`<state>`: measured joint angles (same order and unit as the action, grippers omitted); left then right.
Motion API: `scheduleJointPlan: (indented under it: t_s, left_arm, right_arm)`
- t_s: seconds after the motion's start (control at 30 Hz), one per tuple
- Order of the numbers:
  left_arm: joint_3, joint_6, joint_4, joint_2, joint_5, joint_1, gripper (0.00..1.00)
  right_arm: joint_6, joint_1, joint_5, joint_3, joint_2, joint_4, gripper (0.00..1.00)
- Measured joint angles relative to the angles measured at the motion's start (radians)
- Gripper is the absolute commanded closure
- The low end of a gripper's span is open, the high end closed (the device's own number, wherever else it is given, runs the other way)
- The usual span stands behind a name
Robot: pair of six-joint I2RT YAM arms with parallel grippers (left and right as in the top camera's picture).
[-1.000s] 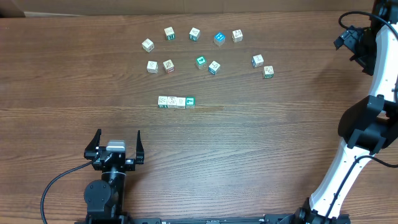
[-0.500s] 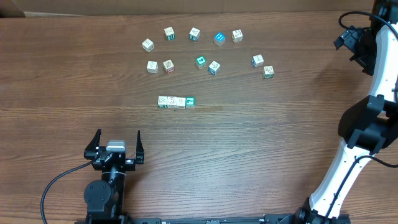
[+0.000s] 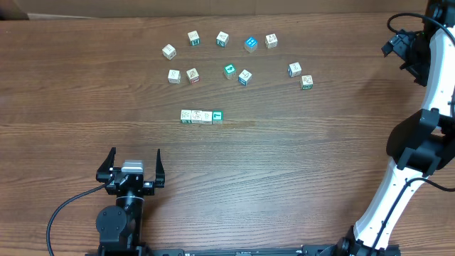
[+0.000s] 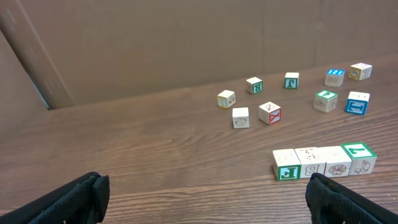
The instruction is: Form a horizontal line
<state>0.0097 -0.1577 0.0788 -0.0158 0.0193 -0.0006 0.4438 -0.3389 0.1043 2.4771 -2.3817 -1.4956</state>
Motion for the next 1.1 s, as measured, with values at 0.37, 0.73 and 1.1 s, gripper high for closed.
scheduleJointPlan:
  t_s: [0.37,0.73,1.1]
  left_arm:
    - [0.000,0.000,0.000,0.000,0.000,0.000,0.00]
    - [0.000,0.000,0.000,0.000,0.000,0.000,0.00]
    - [0.000,0.000,0.000,0.000,0.000,0.000,0.01]
  right_arm:
    - [0.000,-0.001,0.000,0.000,0.000,0.000,0.00]
    - [0.000,-0.002,0.000,-0.060,0.000,0.038,0.00]
    - [0.000,-0.001,0.000,-0.156,0.000,0.066,0.00]
